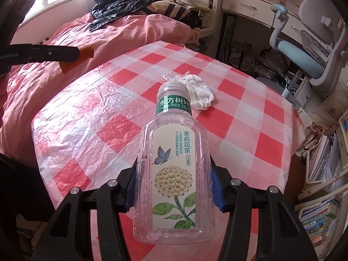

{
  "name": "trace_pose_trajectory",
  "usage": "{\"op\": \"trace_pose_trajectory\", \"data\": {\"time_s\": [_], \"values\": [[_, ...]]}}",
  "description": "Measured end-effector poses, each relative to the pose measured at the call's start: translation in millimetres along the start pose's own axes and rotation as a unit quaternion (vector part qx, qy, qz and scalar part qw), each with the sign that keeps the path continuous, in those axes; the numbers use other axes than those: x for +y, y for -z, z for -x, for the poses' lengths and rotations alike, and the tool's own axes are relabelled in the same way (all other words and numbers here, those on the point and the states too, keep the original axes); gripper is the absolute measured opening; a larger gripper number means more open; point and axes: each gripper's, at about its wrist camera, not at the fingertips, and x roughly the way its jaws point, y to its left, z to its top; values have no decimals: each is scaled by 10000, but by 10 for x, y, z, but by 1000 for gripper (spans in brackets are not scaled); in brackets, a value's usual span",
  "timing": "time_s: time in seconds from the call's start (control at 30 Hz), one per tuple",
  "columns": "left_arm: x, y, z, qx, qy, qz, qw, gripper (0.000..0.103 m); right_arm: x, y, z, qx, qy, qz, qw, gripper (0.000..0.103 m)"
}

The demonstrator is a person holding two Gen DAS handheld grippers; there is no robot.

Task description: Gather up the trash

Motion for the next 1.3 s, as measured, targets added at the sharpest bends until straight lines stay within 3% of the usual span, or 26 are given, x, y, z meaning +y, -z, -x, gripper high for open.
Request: {"op": "trace_pose_trajectory", "data": {"time_s": [0.3,1.3], "values": [[117,-54,85,-102,-5,197,9998,17,140,-59,-56,-49,-67,87,9999,54],[-124,-57,-72,-34,-283,-178,9994,17,47,-40,90,-316,-136,-35,9994,54]]}}
